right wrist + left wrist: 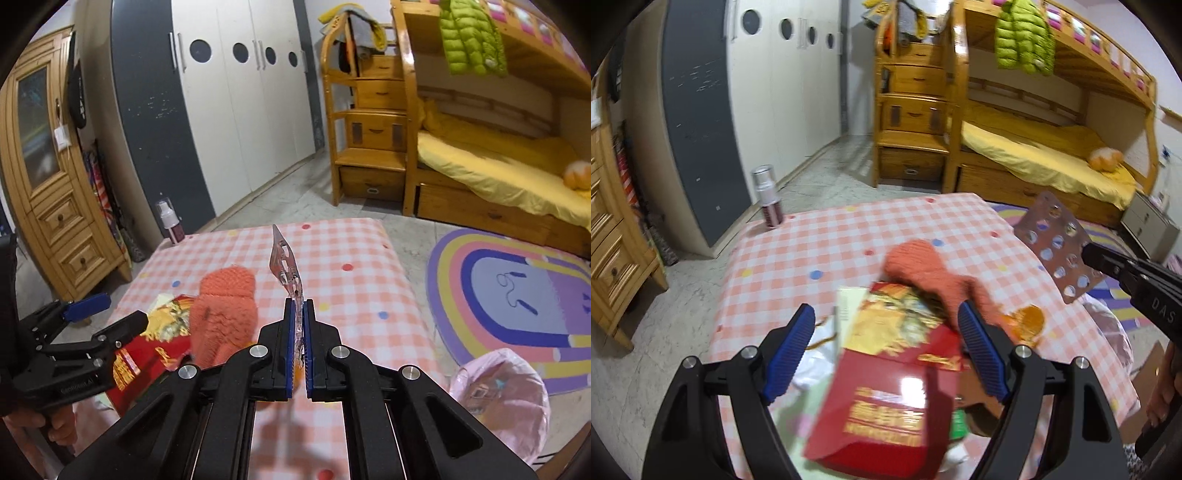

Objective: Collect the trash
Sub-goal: 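Grasp the orange glove with the left tool while the right tool holds the blister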

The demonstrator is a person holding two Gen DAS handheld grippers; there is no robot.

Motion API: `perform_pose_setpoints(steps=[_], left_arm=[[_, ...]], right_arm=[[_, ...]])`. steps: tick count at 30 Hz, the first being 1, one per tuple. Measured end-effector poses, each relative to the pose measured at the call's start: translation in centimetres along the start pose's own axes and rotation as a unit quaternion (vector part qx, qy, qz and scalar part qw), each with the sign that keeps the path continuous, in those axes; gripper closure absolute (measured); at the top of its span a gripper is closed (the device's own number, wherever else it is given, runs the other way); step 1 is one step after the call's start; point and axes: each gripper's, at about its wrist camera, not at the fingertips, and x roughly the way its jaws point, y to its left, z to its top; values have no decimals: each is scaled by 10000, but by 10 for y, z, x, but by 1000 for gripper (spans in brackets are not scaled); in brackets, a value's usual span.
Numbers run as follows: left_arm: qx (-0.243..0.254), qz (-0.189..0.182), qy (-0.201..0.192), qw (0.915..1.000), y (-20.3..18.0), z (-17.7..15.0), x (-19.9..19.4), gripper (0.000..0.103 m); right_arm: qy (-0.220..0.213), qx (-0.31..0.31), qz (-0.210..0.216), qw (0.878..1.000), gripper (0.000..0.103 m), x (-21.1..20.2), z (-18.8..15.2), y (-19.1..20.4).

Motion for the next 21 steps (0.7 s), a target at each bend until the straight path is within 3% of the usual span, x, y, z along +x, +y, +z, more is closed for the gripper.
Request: perform_pose_setpoints(steps=[10,15,18,19,20,21], left_arm=[[141,-179,331,9992,-45,7,30,30],[-38,-255,670,9974,-53,13,56,45],[85,-205,840,9962,-61,11,66,62],[127,-218,848,9961,-63,11,67,80],[131,-240,819,9963,-63,11,64,91],[86,-257,750,9968,-62,12,59,91]], right_arm=[[-142,-8,-389,9991,99,-8,-3,-17],[-84,145,-283,9995,99,-8,-4,-24],[-41,169,-238,9996,99,-6,-4,-25],[-31,171,-215,9996,99,-6,-4,-25],[-32,162,-207,9996,99,-6,-4,-25],[-47,153,-193,9997,99,-7,-4,-24]])
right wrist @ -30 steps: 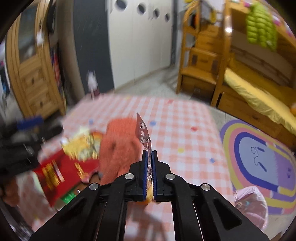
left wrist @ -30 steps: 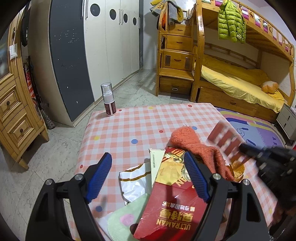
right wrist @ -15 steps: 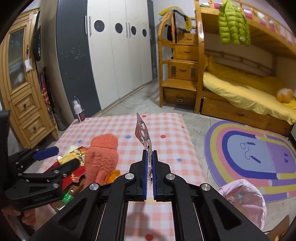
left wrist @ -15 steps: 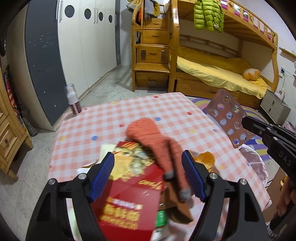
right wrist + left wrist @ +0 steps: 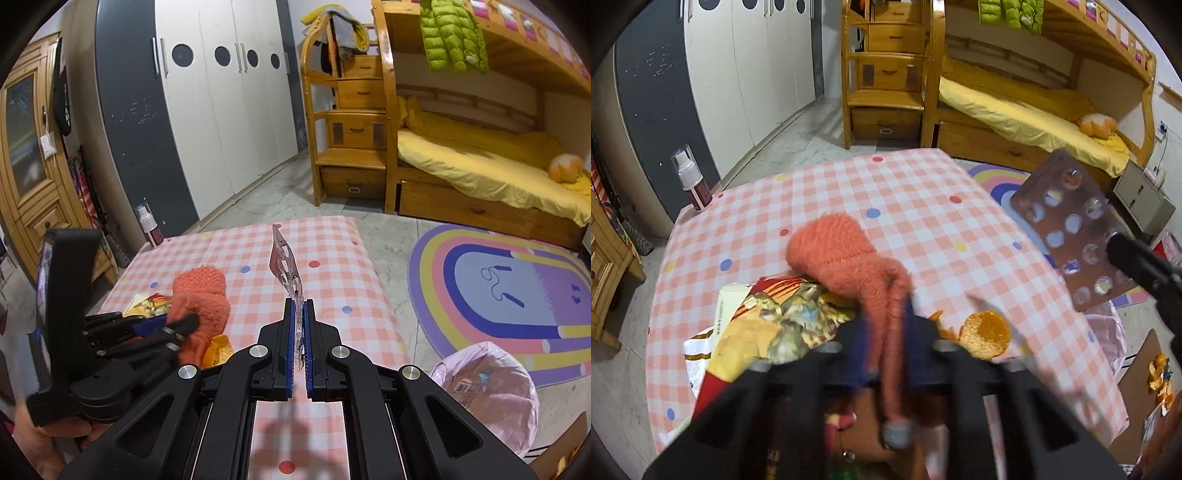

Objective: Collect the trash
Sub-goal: 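Grasp the orange glove with the left tool while the right tool holds the blister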

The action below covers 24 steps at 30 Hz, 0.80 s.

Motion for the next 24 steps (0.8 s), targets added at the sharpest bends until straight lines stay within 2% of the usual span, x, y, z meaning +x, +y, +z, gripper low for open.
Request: perform_pose_setpoints(steps=[3,6,9,16,22,24], left_arm=[[-161,-278,-556,9979,11,6,-31,92],[-240,-594,-1140,9914,26,7,-63,92],[-147,-746,-1410,9871,31,2,-78,92],[179,-1298,-1739,9760,20,-4,-99,92],[310,-1371,-1795,9737,1,0,-102,92],[501,-1297,-1850,9729,-15,0,-103,92]], right_arm=[[-143,19,46,9999,99,-7,1,0],[-356,16,53,9993,99,-17,3,0],[-394,30,80,9992,99,-19,4,2],[-450,156,133,9988,99,-28,4,-6],[-533,301,5,9981,99,-43,2,-25],[-598,336,-77,9976,99,-53,1,-35]])
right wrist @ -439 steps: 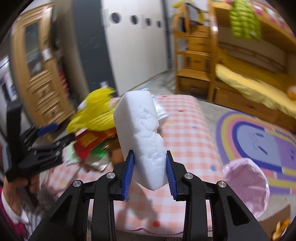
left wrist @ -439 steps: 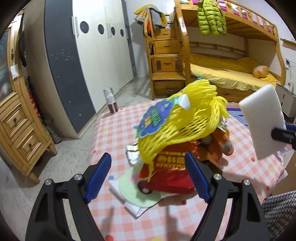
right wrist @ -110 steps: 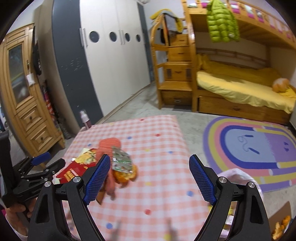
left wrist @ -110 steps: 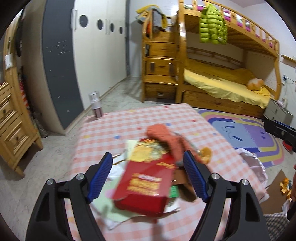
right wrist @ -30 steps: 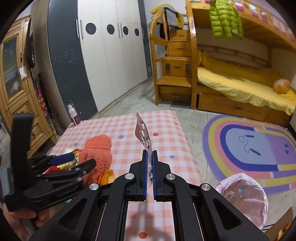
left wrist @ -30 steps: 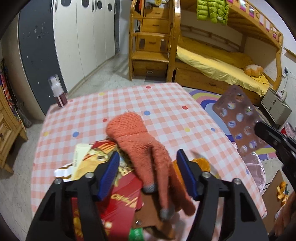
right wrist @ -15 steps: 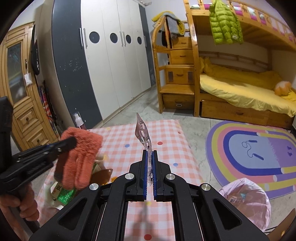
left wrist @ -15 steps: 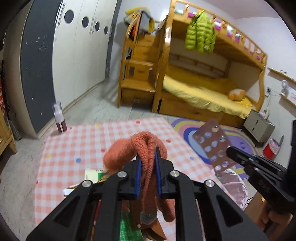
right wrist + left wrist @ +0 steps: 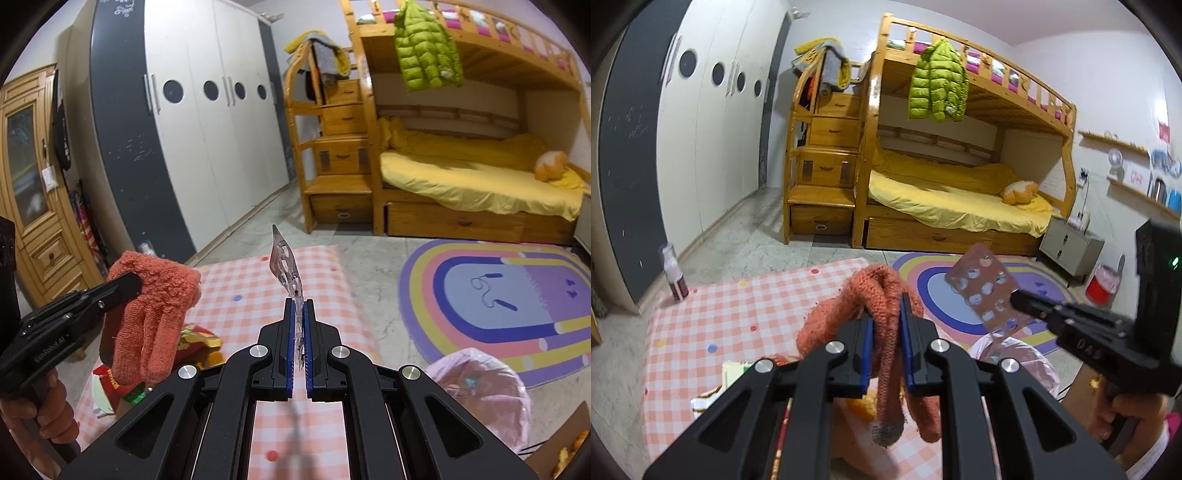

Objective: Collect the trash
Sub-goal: 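Grasp the orange glove with the left tool while the right tool holds the blister, then drop the orange glove and blister pack into the pink bin with both tools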

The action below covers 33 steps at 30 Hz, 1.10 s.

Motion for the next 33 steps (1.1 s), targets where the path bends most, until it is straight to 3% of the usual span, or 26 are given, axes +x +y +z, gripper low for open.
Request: perform_pose_setpoints(steps=[4,9,17,21,27,30,31,32,33], left_arm=[[390,-92,48,9992,-35,-2,12,92],[848,-433,156,9953,-88,-9,31,92],[1172,-1021,517,9865,-161,-28,75,92],[1384,-1205,761,9801,-195,-43,100,92],[1365,-1417,1163,9735,-217,-53,136,90],[1311,-1397,1305,9728,-217,-55,147,71],[1260,-1370,1341,9733,-217,-56,149,51],[1216,-1312,1343,9747,-216,-56,150,38],[1174,-1240,1328,9763,-212,-56,151,37]], right_arm=[[28,258,-13,9997,99,-12,-6,-27],[150,458,-417,9980,99,-29,-22,-66],[296,866,-1280,9875,99,-61,-56,-135],[423,1095,-1515,9815,99,-63,-72,-164],[545,1352,-1691,9748,99,-53,-82,-197],[616,1429,-1730,9726,96,-41,-86,-210],[638,1454,-1723,9722,95,-37,-89,-214],[694,1479,-1729,9713,90,-32,-90,-217],[734,1502,-1728,9707,85,-29,-91,-218]])
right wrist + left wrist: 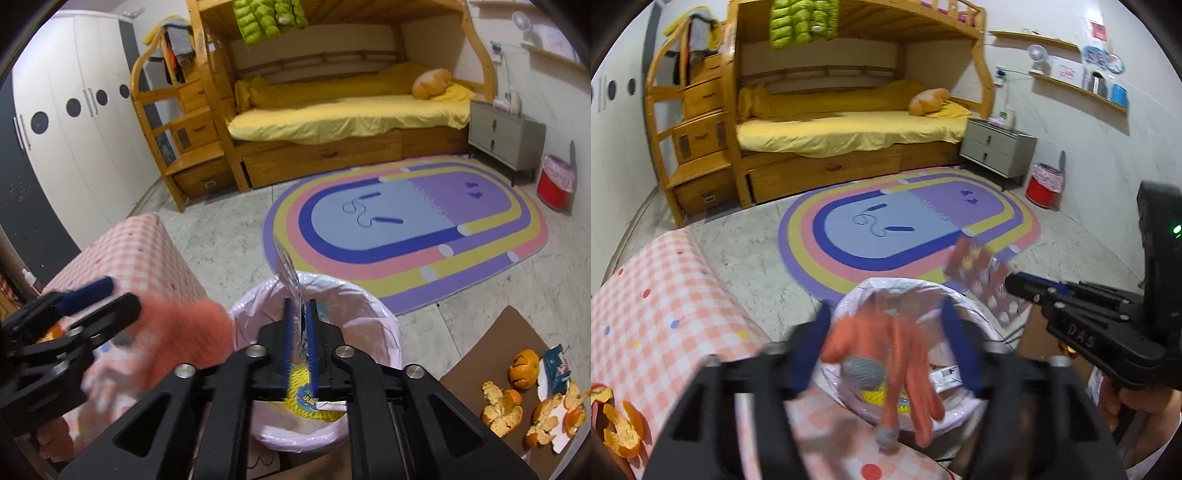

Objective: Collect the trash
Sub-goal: 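Drop the orange glove and blister pack into the pink bin with both tools, then move both tools back over the table toward the orange peel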

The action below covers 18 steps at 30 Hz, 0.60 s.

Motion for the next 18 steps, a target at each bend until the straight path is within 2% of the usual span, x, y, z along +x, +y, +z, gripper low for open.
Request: perform_pose_setpoints(steps=[1,2,7,10,18], left_arm=[[-33,21,6,10000,2,0,-1,37],[-91,42,9,9999,6,0,-3,37],[-313,364,-187,9987,26,2,-27,37],[-459,659,-351,9962,41,-2,-55,37],[-959,1508,-535,9824,86,-30,-138,36]], right_arm=[[58,31,-11,10000,72,5,-1,-1],[83,50,-18,10000,66,7,-1,-2],[47,94,119,9999,65,-5,-5,4],[-45,30,440,9990,65,-23,-1,25],[-37,-721,1385,9877,65,-59,0,128]])
